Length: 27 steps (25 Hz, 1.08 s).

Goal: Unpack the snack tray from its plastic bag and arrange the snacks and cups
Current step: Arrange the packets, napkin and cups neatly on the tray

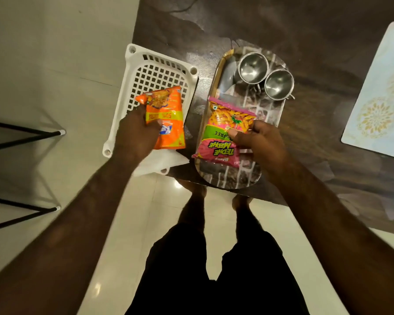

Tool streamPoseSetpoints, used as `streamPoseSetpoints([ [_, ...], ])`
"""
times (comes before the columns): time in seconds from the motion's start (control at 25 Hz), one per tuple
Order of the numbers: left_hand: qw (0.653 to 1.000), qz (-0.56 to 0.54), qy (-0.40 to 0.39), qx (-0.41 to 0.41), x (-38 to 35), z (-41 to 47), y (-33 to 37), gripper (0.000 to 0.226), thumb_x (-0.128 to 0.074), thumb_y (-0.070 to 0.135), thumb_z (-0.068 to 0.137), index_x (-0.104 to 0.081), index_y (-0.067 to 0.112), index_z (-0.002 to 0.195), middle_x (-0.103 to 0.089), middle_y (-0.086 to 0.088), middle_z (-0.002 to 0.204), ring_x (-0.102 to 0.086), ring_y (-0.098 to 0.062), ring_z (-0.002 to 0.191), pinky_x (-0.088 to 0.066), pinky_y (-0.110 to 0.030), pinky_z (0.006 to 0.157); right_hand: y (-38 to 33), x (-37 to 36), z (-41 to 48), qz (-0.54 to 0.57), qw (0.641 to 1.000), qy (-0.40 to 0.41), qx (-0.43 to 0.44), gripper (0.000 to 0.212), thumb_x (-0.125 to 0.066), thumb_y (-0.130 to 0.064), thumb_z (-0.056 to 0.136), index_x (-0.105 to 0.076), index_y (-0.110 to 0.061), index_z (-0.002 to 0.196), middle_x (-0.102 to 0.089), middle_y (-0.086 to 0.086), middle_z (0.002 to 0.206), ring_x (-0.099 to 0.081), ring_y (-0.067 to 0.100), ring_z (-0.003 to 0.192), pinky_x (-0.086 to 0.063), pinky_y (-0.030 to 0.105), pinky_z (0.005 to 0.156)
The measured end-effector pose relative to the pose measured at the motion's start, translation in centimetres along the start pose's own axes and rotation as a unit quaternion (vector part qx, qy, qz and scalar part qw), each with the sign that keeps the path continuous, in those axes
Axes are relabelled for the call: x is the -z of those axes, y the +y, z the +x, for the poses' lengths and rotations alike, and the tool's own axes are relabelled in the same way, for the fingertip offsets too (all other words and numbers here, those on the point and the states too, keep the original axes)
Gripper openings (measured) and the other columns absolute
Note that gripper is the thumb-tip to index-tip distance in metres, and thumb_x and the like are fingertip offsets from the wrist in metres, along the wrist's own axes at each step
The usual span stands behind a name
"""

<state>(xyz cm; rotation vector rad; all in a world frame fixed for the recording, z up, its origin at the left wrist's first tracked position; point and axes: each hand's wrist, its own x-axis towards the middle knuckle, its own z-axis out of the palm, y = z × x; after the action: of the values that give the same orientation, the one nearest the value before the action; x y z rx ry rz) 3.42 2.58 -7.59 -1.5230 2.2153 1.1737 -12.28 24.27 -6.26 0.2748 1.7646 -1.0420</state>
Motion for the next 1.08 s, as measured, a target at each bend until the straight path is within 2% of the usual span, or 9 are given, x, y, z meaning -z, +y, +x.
streamPoseSetpoints([
  [0.16,0.997,0.037,0.024,0.065,4.0,2.4,-3.5,0.026,-0.061,0.024,0.088,-0.070,0.015,0.112,-0.074,-0.012,0.113,-0.068,-0.034,0.105,-0.050,-0.038,0.090,-2.3,-6.2,-0.4,0.013,0.998,-0.067,-0.004,0.027,-0.077,-0.008,0.093,-0.066,-0.005,0.117,-0.080,0.011,0.099,-0.077,0.018,0.072,-0.065,0.031,0.060],
  [0.24,0.995,0.058,0.032,0.077,4.7,3.1,-4.3,0.037,-0.062,0.022,0.088,-0.060,0.012,0.124,-0.071,-0.013,0.117,-0.065,-0.035,0.108,-0.046,-0.035,0.086,-3.1,-9.0,0.1,0.010,0.996,-0.084,0.015,0.021,-0.072,-0.006,0.096,-0.066,-0.011,0.116,-0.075,0.003,0.096,-0.075,0.010,0.070,-0.061,0.025,0.057],
  [0.32,0.994,0.062,0.047,0.077,5.3,3.4,-4.7,0.057,-0.066,0.020,0.087,-0.042,0.011,0.138,-0.066,-0.013,0.126,-0.062,-0.035,0.114,-0.048,-0.040,0.092,-3.5,-10.6,0.5,-0.005,0.997,-0.067,0.026,0.027,-0.066,-0.002,0.097,-0.063,-0.011,0.122,-0.072,0.002,0.098,-0.072,0.010,0.076,-0.057,0.019,0.053],
  [0.52,0.989,0.112,0.097,-0.024,5.6,2.1,-3.8,0.057,-0.066,0.014,0.082,-0.048,0.008,0.135,-0.054,-0.017,0.133,-0.054,-0.036,0.121,-0.045,-0.046,0.100,-2.1,-8.7,0.6,-0.027,0.999,-0.016,0.030,0.031,-0.059,0.004,0.097,-0.061,-0.009,0.125,-0.068,0.011,0.104,-0.063,0.021,0.087,-0.051,0.031,0.070],
  [0.64,0.974,0.122,0.150,-0.119,5.0,0.8,-1.8,0.047,-0.057,0.011,0.077,-0.055,0.005,0.123,-0.055,-0.019,0.123,-0.054,-0.037,0.112,-0.045,-0.045,0.093,-1.1,-5.2,0.0,-0.052,0.998,-0.003,0.020,0.033,-0.062,0.004,0.095,-0.065,-0.011,0.124,-0.073,0.014,0.106,-0.069,0.019,0.085,-0.055,0.028,0.065],
  [0.76,0.978,0.083,0.073,-0.175,2.5,0.7,2.3,0.041,-0.061,0.008,0.077,-0.057,0.003,0.118,-0.055,-0.019,0.119,-0.055,-0.035,0.111,-0.046,-0.042,0.093,-0.9,-1.0,0.0,-0.072,0.994,0.054,0.057,0.035,-0.063,0.006,0.091,-0.068,-0.019,0.115,-0.072,0.008,0.102,-0.068,0.017,0.088,-0.057,0.031,0.067],
  [0.92,0.964,0.103,-0.066,-0.238,-2.9,1.1,9.1,0.049,-0.069,0.014,0.080,-0.054,0.010,0.127,-0.053,-0.014,0.126,-0.053,-0.030,0.118,-0.045,-0.042,0.100,-1.6,4.8,1.9,-0.108,0.973,0.158,0.133,0.036,-0.064,0.003,0.086,-0.069,-0.018,0.115,-0.066,0.000,0.096,-0.061,0.009,0.078,-0.058,0.030,0.074],
  [1.0,0.956,0.127,-0.078,-0.254,-5.9,1.7,12.5,0.059,-0.068,0.021,0.079,-0.048,0.014,0.134,-0.050,-0.014,0.132,-0.052,-0.034,0.121,-0.046,-0.047,0.099,-2.1,7.6,3.3,-0.147,0.952,0.211,0.168,0.044,-0.071,-0.006,0.081,-0.067,-0.020,0.123,-0.066,-0.004,0.105,-0.061,0.006,0.086,-0.058,0.035,0.089],
  [1.08,0.955,0.157,-0.062,-0.246,-8.4,2.3,15.4,0.070,-0.069,0.027,0.077,-0.041,0.017,0.141,-0.045,-0.015,0.138,-0.051,-0.039,0.125,-0.047,-0.050,0.099,-2.8,9.5,4.5,-0.201,0.934,0.222,0.192,0.060,-0.077,-0.017,0.077,-0.061,-0.023,0.134,-0.061,0.002,0.127,-0.063,0.012,0.107,-0.056,0.036,0.099],
])
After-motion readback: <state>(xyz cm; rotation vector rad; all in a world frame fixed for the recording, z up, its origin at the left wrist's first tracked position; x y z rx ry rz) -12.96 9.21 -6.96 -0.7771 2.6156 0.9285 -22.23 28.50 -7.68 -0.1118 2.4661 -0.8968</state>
